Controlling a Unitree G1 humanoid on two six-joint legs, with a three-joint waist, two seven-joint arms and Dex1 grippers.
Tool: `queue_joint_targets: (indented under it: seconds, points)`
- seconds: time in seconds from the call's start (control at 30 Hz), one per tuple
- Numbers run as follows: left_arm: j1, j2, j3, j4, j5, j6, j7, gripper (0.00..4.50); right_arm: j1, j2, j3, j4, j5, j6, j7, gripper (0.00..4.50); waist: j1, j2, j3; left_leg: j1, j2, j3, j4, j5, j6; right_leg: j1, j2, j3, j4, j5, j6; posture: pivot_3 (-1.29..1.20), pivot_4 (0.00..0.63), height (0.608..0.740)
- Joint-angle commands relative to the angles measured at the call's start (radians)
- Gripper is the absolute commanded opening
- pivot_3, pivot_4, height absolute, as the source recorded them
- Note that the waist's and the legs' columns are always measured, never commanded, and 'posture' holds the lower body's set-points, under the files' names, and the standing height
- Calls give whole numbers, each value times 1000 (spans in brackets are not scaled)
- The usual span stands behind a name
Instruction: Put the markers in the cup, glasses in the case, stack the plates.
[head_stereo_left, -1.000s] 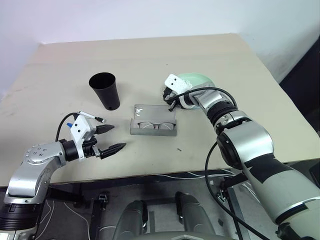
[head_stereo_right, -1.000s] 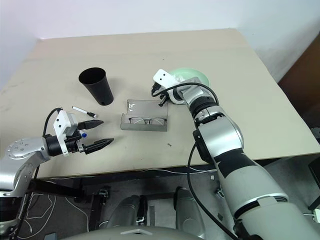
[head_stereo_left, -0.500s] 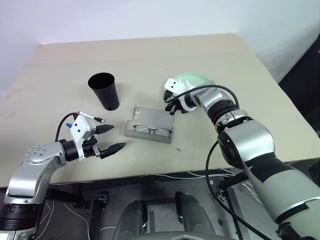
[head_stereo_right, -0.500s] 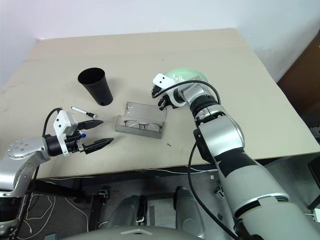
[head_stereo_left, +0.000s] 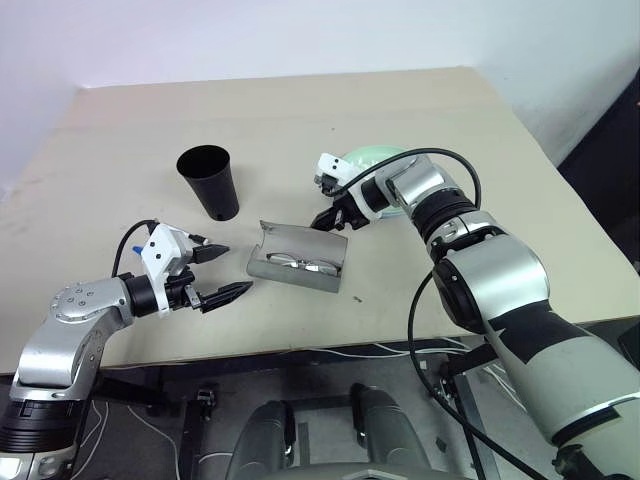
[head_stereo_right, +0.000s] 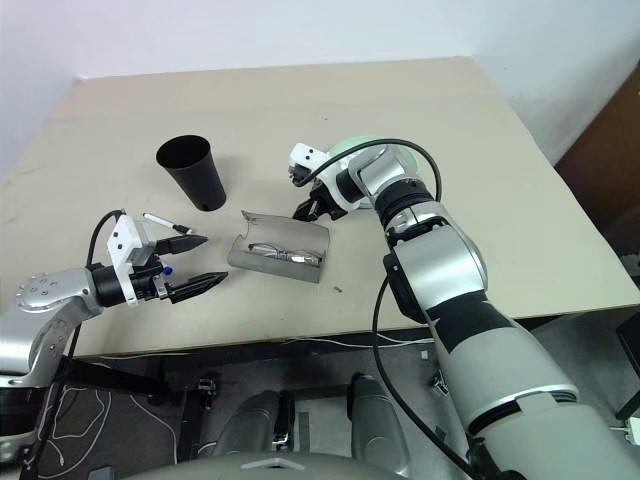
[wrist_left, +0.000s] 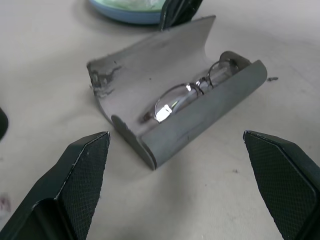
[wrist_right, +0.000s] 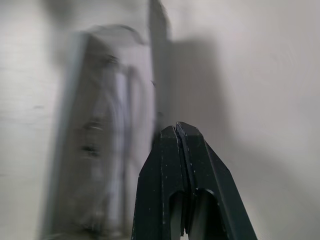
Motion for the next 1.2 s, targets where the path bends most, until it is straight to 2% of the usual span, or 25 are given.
queue_joint_targets:
  seconds: [0.03, 0.33, 0.47, 0.63, 0.77, 1.07, 1.2]
  points:
    - [-17, 10, 23, 12, 7, -30, 1, 4500, 28, -5, 18, -121, 33, 0, 93, 34, 1, 0, 0, 0, 0, 0, 0, 0, 0, 0, 0, 0, 0, 0, 0, 0, 150, 733]
    - [-27, 1, 26, 33, 18, -49, 17, 4500, 207, -3, 100, -340, 39, 85, 121, 34, 2, 0, 0, 0, 0, 0, 1, 0, 0, 1, -2, 0, 0, 1, 1, 0, 150, 733]
    - [-30, 0, 28, 35, 14, -51, 20, 4500, 180, -2, 44, -376, 114, 135, 108, 34, 2, -1, 0, 0, 0, -1, 1, 0, 0, 0, -1, 0, 1, 1, 1, 0, 150, 733]
    - [-30, 4, 29, 39, 15, -57, 24, 4500, 99, -24, -7, -308, 166, 106, 38, 34, 2, 0, 0, 0, 1, -2, 1, 0, 0, 0, -1, 0, 1, 0, -1, 0, 150, 733]
    - [-35, 0, 22, 38, 18, -58, 32, 4500, 68, -26, -25, -222, 163, 23, -77, 34, 2, -1, 0, 0, 0, -1, 1, 0, 0, 0, -1, 0, 0, -1, -2, 0, 150, 733]
    - [-33, 3, 28, 26, 12, -53, 35, 4500, 61, -24, 8, -21, 80, -144, -304, 34, 2, -1, 0, 0, 0, 0, 0, 0, 0, 0, -2, 0, 0, -1, -2, 0, 150, 733]
    - [-14, 8, 42, 11, -7, -45, 22, 4500, 36, -23, -21, 12, 92, -131, -324, 34, 0, -1, 0, 0, 0, 0, 0, 0, 0, 0, -2, 0, 0, -1, -2, 0, 150, 733]
